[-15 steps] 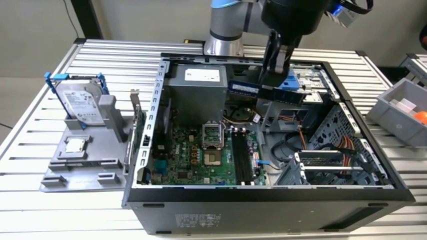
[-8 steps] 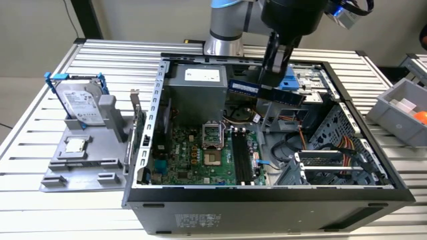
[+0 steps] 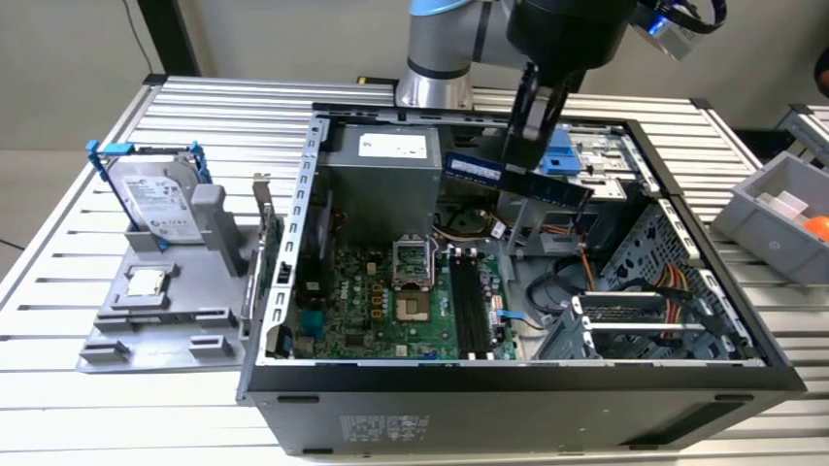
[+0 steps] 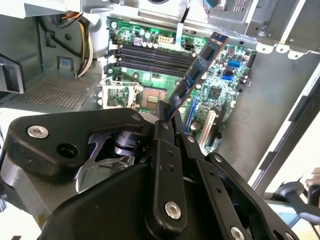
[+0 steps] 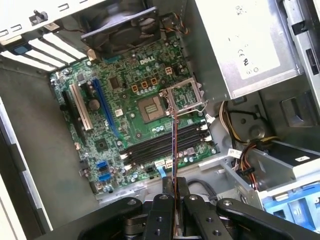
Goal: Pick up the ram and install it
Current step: 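Insert the ram into the slot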
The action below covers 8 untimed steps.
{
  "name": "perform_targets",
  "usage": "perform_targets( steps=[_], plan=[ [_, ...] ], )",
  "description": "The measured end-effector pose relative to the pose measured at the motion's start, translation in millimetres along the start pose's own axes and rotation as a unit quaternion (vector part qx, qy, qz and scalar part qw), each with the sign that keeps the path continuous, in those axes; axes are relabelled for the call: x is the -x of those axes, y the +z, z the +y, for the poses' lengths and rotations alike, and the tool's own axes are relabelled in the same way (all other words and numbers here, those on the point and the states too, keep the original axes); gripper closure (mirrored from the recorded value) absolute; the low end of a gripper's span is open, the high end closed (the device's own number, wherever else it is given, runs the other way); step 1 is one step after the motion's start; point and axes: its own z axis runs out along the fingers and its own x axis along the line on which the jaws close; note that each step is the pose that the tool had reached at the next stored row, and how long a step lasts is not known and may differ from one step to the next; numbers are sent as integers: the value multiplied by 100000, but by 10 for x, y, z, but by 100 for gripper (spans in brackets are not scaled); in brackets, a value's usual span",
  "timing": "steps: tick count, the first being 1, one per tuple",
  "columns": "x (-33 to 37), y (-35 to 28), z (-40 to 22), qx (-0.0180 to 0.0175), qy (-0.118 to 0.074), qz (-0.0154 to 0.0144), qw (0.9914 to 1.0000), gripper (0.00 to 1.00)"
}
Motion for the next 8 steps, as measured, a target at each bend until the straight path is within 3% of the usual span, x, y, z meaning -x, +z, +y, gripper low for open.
perform_targets(
  steps=[8],
  plan=[
    [0, 3, 0, 110, 2846, -7, 99959, 100]
  ],
)
